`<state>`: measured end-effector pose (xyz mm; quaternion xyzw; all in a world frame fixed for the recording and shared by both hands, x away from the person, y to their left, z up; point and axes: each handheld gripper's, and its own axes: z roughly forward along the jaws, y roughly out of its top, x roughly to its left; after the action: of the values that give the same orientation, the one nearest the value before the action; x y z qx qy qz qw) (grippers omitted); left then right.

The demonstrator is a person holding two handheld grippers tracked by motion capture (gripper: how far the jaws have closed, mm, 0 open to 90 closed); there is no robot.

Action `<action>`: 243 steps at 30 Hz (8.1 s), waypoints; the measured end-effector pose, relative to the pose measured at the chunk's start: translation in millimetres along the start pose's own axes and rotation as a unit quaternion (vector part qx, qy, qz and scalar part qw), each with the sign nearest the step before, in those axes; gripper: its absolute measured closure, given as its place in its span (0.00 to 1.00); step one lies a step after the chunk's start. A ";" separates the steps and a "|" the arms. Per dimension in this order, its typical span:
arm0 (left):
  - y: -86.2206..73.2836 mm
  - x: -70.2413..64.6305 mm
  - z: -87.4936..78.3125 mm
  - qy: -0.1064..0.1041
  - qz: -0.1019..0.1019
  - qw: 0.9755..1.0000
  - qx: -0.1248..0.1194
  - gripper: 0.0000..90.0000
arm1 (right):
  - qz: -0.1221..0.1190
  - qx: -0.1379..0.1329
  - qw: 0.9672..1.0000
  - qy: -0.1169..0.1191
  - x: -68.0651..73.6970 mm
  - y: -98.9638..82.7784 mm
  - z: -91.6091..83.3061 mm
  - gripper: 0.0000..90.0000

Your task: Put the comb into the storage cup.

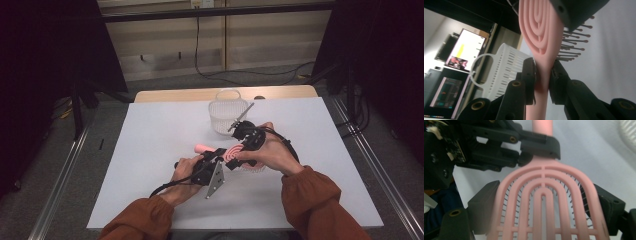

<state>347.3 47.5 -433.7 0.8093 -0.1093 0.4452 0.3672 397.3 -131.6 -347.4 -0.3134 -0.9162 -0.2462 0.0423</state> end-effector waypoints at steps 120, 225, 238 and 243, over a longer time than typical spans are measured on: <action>-52.2 51.8 -62.6 -0.083 -0.434 0.888 -0.130 0.90 | -0.025 -0.429 0.902 -0.025 -3.5 -75.0 -17.3 0.08; -26.4 21.8 -36.2 -0.210 -0.449 0.845 -0.200 0.64 | -0.109 -0.492 0.856 0.116 14.6 -57.3 -14.6 0.72; -21.9 19.0 -36.7 -0.163 -0.436 0.869 -0.170 0.14 | -0.100 -0.488 0.862 0.094 13.4 -57.7 -21.2 0.72; -21.0 17.3 -37.3 -0.152 -0.430 0.875 -0.162 0.05 | -0.085 -0.491 0.863 0.079 10.6 -59.5 -24.5 0.72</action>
<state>344.1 90.7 -417.8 0.7635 0.1244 0.0907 0.6271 351.6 -178.0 -348.8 -0.1942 -0.6932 -0.6909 -0.0664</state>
